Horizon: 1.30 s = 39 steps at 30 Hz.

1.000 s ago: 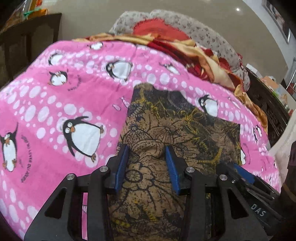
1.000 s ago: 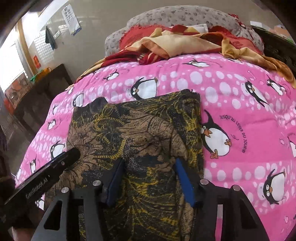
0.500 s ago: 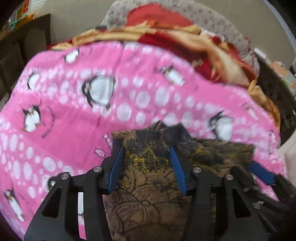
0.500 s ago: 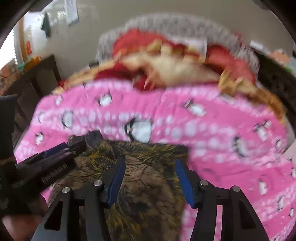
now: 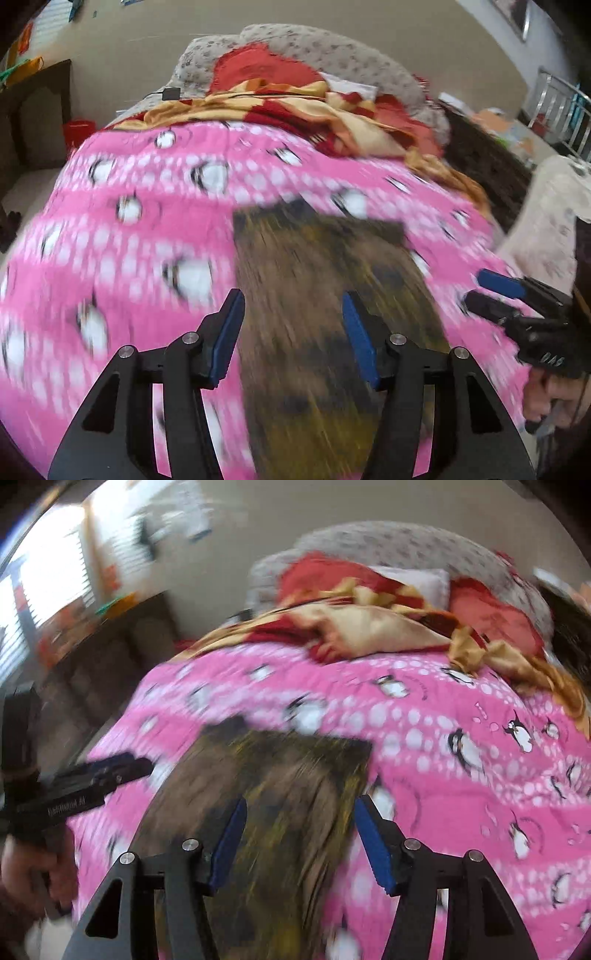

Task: Fold small clothes

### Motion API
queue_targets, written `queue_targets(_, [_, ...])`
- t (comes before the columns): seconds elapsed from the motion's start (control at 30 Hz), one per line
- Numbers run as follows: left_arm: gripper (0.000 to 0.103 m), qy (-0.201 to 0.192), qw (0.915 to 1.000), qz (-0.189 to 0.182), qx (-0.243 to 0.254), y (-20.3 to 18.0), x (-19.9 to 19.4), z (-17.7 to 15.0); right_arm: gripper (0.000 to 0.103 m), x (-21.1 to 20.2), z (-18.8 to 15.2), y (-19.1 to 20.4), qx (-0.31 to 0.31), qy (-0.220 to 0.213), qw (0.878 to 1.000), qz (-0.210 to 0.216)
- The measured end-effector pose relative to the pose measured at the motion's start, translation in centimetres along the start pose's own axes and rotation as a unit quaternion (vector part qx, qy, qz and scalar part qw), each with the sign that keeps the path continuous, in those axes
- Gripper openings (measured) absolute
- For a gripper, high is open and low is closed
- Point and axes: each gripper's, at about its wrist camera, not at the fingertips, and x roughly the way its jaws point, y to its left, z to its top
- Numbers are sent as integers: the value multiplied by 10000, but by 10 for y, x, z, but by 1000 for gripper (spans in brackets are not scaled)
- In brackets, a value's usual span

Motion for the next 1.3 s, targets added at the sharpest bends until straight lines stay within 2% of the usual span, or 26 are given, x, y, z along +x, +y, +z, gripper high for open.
queue_targets(0.1, [55, 85, 9997, -21, 220, -14, -10, -48, 60, -14, -47, 29, -391, 97, 9987, 325])
queue_targets(0.2, [55, 600, 9981, -30, 123, -17, 13, -81, 60, 1, -89, 41, -537, 474, 9961, 521])
queue_targets(0.27, [55, 419, 9979, 161, 461, -24, 17, -93, 60, 16, -107, 33, -393, 675, 9957, 499])
queue_targets(0.3, [55, 386, 9973, 230, 590, -28, 15, -96, 58, 15, -112, 25, -233, 570, 9963, 595])
queue_targets(0.37, [55, 388, 9978, 217, 491, -27, 14, -96, 54, 10, -109, 10, 189, 506, 9964, 651])
queue_targets(0.43, [55, 328, 9988, 91, 360, -23, 14, -98, 54, 0, -109, -2, 494, 541, 9969, 271])
queue_targets(0.47, [55, 284, 9990, 55, 341, -20, 13, -99, 52, -6, -108, -5, 592, 475, 9968, 234])
queue_targets(0.5, [56, 238, 9991, 43, 338, -20, 13, -101, 51, -15, -106, -4, 595, 325, 9972, 309])
queue_targets(0.57, [61, 160, 9993, 53, 343, -22, 12, -105, 51, -30, -99, 13, 339, 65, 9966, 746])
queue_targets(0.63, [71, 145, 9993, -28, 335, -22, 15, -103, 42, -29, -94, 27, 198, 72, 9952, 960])
queue_targets(0.7, [80, 164, 9992, -90, 361, -26, 17, -102, 18, -12, -97, 31, 305, 425, 9916, 1180])
queue_targets(0.77, [85, 192, 9989, -60, 421, -30, 18, -102, 13, 7, -110, 18, 467, 861, 9934, 596])
queue_targets(0.8, [86, 195, 9988, -57, 447, -32, 19, -102, 0, 8, -116, 10, 614, 881, 9933, 420])
queue_targets(0.87, [92, 193, 9983, -61, 541, -35, 20, -103, 0, 2, -131, -10, 1109, 754, 9889, 646])
queue_targets(0.93, [93, 177, 9983, -63, 551, -36, 21, -103, 0, -3, -136, -12, 1095, 650, 9901, 593])
queue_targets(1.1, [95, 151, 9996, -195, 135, -30, 19, -100, 0, 0, -144, -4, 1044, 591, 9911, 581])
queue_targets(1.2, [95, 332, 9991, -253, 27, -29, 17, -95, 0, 3, -140, 1, 989, 633, 9918, 501])
queue_targets(1.3, [95, 418, 9988, -185, 174, -35, 7, -95, 0, 0, -139, 2, 1016, 937, 9883, 638])
